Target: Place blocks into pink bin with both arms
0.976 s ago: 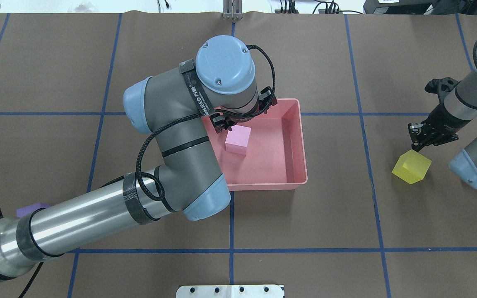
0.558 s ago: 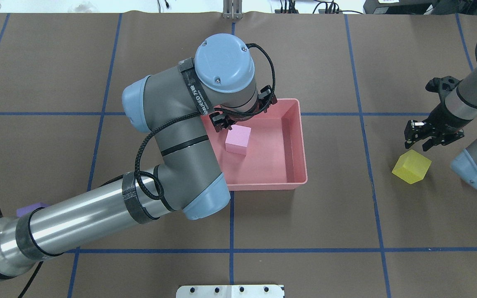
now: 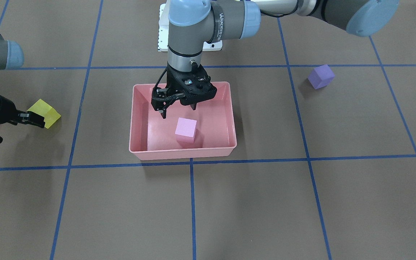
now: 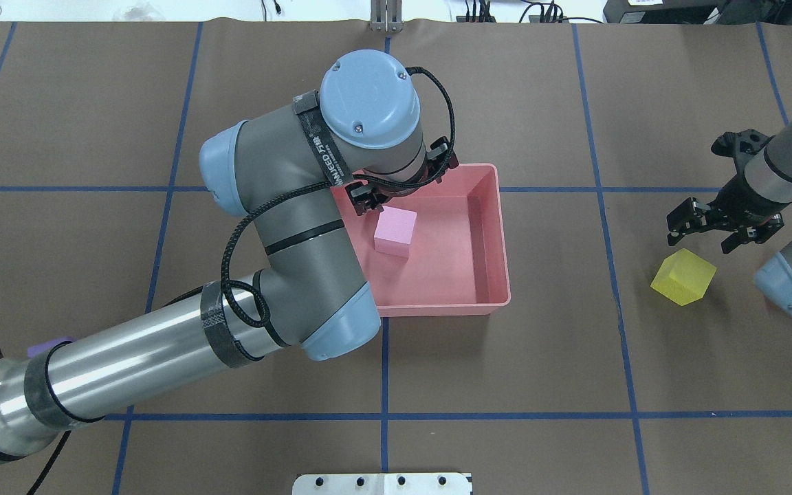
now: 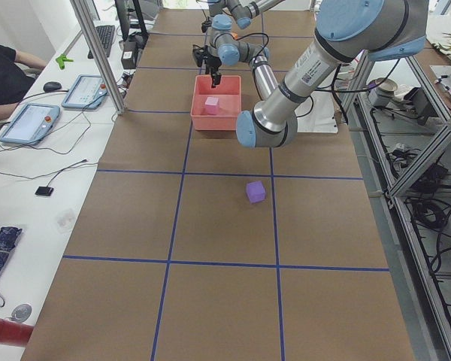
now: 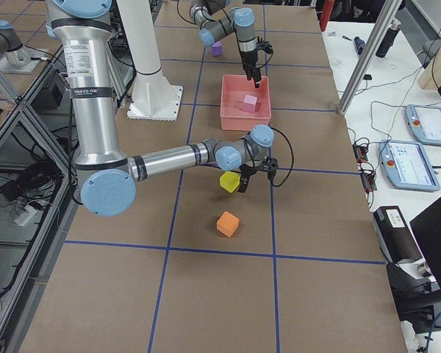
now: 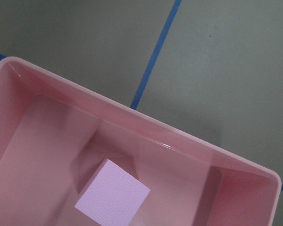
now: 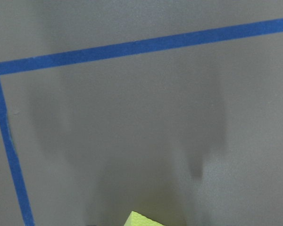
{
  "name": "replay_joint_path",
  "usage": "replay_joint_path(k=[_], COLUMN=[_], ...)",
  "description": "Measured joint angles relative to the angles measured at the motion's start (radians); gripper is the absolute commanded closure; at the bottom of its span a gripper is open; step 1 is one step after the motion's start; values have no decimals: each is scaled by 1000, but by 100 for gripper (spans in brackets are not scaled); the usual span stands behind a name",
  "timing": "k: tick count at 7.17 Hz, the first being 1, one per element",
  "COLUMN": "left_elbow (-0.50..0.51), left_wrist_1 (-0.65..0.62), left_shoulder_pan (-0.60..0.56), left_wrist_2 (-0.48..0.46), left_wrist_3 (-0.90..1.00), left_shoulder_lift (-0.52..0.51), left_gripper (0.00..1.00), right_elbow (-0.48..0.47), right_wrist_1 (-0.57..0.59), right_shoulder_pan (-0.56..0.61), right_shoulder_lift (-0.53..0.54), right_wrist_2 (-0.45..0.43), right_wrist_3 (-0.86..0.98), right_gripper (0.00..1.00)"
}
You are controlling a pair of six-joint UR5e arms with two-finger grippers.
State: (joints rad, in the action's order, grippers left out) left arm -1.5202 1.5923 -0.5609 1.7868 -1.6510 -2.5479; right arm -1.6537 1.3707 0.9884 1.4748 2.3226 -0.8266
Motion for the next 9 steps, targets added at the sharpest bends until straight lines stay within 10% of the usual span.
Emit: replay_joint_path(k=[6,7,8,9], left_elbow=[-1,-2,-3,-4], left_wrist_1=[0,0,0,-1], left_shoulder_pan=[-2,-2,-2,-1], left_wrist_2=[-1,-1,-1,-1], left_wrist_3=[0,0,0,-1], left_shoulder_lift=[0,1,1,1], left_gripper=[0,0,0,0], right_elbow=[-17,-20,-27,-38], right_wrist_1=[-1,-1,-2,-2], right_shoulder_pan=[-81,-89,-92,-94], right_shoulder_lift=[23,29,34,35], right_wrist_2=[14,16,18,17], right_wrist_3=[-51,-54,-62,-93], right_gripper=[2,21,76,100])
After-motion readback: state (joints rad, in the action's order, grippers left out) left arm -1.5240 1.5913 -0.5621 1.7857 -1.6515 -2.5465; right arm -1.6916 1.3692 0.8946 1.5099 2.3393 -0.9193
